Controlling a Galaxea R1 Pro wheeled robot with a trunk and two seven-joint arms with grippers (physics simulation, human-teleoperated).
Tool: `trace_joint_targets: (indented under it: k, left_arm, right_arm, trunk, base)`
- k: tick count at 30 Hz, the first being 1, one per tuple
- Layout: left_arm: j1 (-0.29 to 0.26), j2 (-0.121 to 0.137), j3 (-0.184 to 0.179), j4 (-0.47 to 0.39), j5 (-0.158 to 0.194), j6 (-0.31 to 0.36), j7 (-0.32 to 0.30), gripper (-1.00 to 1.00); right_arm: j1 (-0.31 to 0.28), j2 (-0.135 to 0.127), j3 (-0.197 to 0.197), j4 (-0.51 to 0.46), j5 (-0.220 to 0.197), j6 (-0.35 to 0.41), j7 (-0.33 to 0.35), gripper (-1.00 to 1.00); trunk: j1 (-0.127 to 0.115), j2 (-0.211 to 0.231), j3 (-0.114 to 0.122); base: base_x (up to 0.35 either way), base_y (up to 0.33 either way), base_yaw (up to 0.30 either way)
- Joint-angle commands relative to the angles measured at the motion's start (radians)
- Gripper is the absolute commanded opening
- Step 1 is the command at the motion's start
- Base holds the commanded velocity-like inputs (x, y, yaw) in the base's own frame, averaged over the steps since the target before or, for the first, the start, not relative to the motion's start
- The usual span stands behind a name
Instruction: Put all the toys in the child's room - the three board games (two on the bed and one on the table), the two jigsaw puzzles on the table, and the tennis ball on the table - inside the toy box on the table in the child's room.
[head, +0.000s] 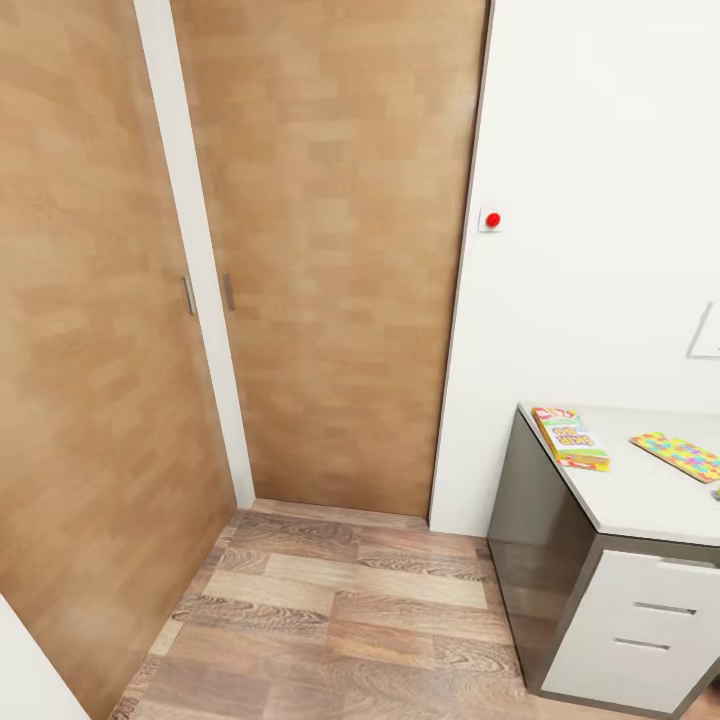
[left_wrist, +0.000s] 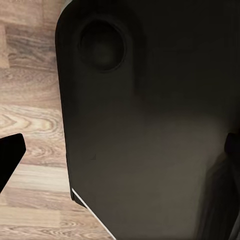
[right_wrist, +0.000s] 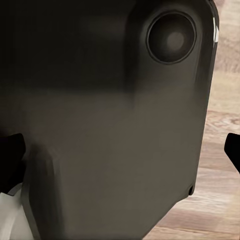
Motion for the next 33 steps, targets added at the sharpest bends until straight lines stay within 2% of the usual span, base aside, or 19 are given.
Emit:
trace_joint_targets:
  k: [1, 12, 19, 25, 33]
  left_arm:
    - [0.0, 0.0, 0.0, 0.0, 0.0, 0.0, 0.0, 1.0]
    - [0.0, -0.001, 0.004, -0.001, 0.0, -0.005, 0.0, 1.0]
    - [0.0, -0.004, 0.007, -0.011, 0.0, -0.008, -0.001, 1.0]
    - [0.0, -0.004, 0.006, -0.029, -0.004, -0.009, -0.001, 1.0]
    - [0.0, 0.001, 0.005, -0.042, -0.006, -0.009, -0.002, 1.0]
  right_arm:
    - [0.0, 0.0, 0.0, 0.0, -0.001, 0.0, 0.0, 1.0]
    - [0.0, -0.002, -0.002, 0.0, 0.0, 0.001, 0.0, 1.0]
    - [0.0, -0.02, -0.001, -0.001, 0.0, 0.002, 0.0, 1.0]
    - [0.0, -0.023, 0.001, -0.001, 0.002, 0.001, 0.0, 1.0]
    - [0.0, -0.021, 0.001, -0.001, 0.003, 0.0, 0.0, 1.0]
  trunk:
    - [0.0, 0.0, -0.001]
    - [0.0, 0.0, -0.006]
    - [0.0, 0.0, -0.011]
    - [-0.023, 0.042, 0.001]
    - [-0.054, 0.098, 0.023]
  base:
    - [0.0, 0.0, -0.069]
    - [0.0, 0.0, -0.213]
    - [0.0, 0.0, -0.245]
    - [0.0, 0.0, -0.196]
    - [0.0, 0.0, -0.041]
